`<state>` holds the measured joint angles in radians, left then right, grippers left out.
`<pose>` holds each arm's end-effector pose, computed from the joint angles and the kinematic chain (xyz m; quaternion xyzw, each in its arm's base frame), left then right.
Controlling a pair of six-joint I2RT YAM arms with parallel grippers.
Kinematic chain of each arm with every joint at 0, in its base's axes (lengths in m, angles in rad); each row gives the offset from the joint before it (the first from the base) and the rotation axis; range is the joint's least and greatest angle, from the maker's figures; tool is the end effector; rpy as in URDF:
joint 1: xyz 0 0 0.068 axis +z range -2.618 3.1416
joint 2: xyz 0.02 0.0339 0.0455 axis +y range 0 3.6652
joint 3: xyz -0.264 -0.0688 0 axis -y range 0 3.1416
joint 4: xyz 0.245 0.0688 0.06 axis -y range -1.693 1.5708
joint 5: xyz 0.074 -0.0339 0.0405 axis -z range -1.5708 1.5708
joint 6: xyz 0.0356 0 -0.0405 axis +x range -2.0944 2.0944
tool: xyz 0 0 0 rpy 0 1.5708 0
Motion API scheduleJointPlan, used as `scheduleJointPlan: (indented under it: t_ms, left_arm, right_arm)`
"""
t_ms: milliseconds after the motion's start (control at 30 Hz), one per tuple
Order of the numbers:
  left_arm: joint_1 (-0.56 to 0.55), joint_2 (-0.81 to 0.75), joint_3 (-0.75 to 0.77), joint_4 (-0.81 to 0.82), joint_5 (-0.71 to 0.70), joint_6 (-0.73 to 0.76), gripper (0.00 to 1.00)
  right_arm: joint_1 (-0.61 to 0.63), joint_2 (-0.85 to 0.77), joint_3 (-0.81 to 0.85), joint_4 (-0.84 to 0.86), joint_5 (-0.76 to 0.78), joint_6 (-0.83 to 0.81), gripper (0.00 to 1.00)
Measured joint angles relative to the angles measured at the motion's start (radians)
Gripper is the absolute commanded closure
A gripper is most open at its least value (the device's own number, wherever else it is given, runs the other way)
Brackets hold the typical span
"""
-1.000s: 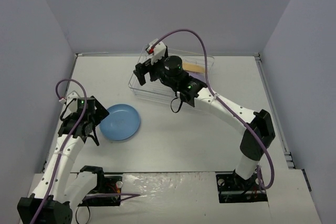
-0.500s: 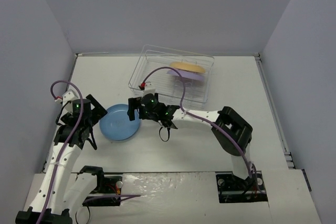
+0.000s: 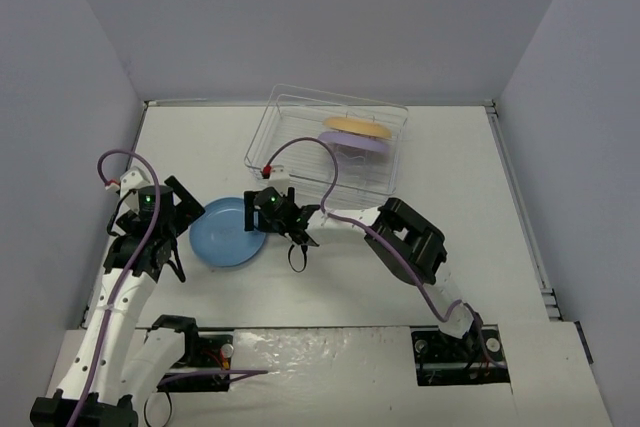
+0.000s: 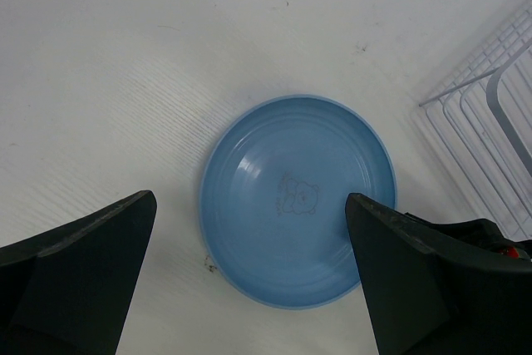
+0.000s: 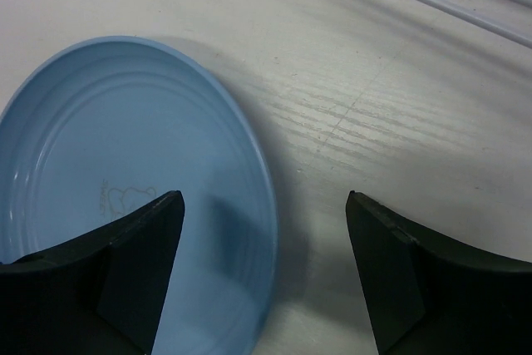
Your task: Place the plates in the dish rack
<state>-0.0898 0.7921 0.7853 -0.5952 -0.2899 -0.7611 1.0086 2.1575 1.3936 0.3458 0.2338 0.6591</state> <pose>0.1693 -0.0050 0.2985 -0.3519 0.8047 -0.0738 0.4725 0.2649 0.4050 0.1631 -0.0822 0.8311 0.3351 0.4361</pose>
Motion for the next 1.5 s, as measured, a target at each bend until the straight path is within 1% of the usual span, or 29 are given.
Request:
scheduleJointPlan:
  t_ms: [267, 367, 433, 533, 567, 700, 800, 1000, 1167, 1333, 1433, 1500]
  left_arm:
    - [0.0, 0.005, 0.0, 0.006, -0.008, 0.001, 0.03]
    - [0.0, 0.005, 0.0, 0.009, -0.011, 0.001, 0.03]
    - [0.0, 0.005, -0.001, 0.01, -0.016, 0.001, 0.03]
    - [0.0, 0.005, -0.004, 0.01, -0.023, 0.001, 0.03]
    - [0.0, 0.005, -0.006, 0.01, -0.024, 0.001, 0.03]
    - [0.0, 0.005, -0.011, 0.01, -0.028, 0.001, 0.03]
    - [0.0, 0.003, -0.011, 0.009, -0.031, 0.001, 0.03]
    - [0.0, -0.031, -0.011, 0.009, -0.034, 0.001, 0.03]
    - [0.0, -0.1, -0.011, 0.006, -0.068, 0.01, 0.03]
    - [0.0, -0.161, -0.011, 0.013, -0.089, 0.022, 0.03]
    - [0.0, -0.169, -0.011, 0.026, -0.1, 0.034, 0.03]
    - [0.0, -0.164, -0.012, 0.034, -0.105, 0.045, 0.03]
  right_arm:
    - [0.001, 0.014, 0.002, 0.009, 0.002, 0.012, 0.63]
    - [0.002, 0.017, 0.001, 0.009, 0.002, 0.017, 0.78]
    - [0.003, 0.017, -0.002, 0.01, 0.002, 0.021, 0.85]
    - [0.006, 0.017, -0.015, 0.019, 0.003, 0.021, 0.98]
    - [0.007, 0.016, -0.018, 0.027, 0.004, 0.022, 1.0]
    - [0.009, -0.004, -0.046, 0.065, 0.004, 0.011, 1.0]
    - [0.016, -0.058, -0.095, 0.08, 0.019, -0.067, 1.0]
    - [0.045, -0.27, -0.148, 0.079, 0.086, -0.362, 1.0]
    - [0.059, -0.487, -0.154, 0.086, 0.132, -0.662, 1.0]
    - [0.06, -0.654, -0.142, 0.134, 0.222, -1.041, 1.0]
    - [0.053, -0.698, -0.137, 0.177, 0.236, -1.348, 1.0]
    - [0.037, -0.703, -0.124, 0.159, 0.212, -1.528, 1.0]
